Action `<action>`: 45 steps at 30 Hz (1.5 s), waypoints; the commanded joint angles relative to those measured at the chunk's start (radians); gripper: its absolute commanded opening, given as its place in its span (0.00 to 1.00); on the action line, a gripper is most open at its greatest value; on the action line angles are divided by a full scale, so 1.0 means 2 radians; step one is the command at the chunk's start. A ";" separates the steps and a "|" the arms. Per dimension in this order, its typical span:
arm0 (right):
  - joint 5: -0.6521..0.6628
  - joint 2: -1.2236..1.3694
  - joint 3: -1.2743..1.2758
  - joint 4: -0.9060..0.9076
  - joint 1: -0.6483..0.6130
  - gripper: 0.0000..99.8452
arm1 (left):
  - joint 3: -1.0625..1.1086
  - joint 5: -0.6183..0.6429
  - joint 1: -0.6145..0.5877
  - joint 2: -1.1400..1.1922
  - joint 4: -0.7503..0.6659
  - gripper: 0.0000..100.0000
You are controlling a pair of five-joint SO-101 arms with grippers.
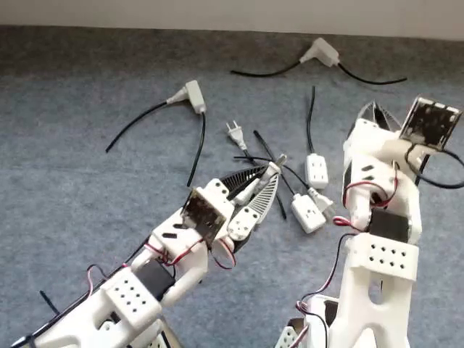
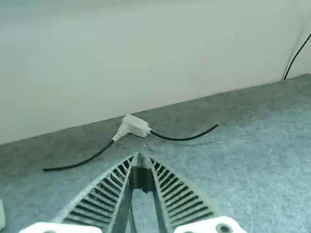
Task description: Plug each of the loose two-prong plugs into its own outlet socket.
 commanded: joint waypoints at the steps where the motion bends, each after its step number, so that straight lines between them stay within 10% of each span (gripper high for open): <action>1: -0.030 0.000 -0.129 0.110 -0.069 0.01 | -0.034 0.002 0.004 0.057 -0.024 0.01; 8: -0.028 0.003 -0.096 0.120 -0.165 0.01 | -0.032 0.002 0.004 0.085 -0.059 0.01; 18: -0.027 0.007 0.107 -0.067 -0.168 0.01 | -0.017 0.004 0.005 -0.003 -0.050 0.01; 31: -0.027 0.000 0.120 -0.097 -0.165 0.01 | 0.006 0.003 0.007 -0.149 0.035 0.01; 45: -0.028 -0.008 -0.216 0.152 0.013 0.01 | -0.179 0.002 -0.092 0.214 0.078 0.01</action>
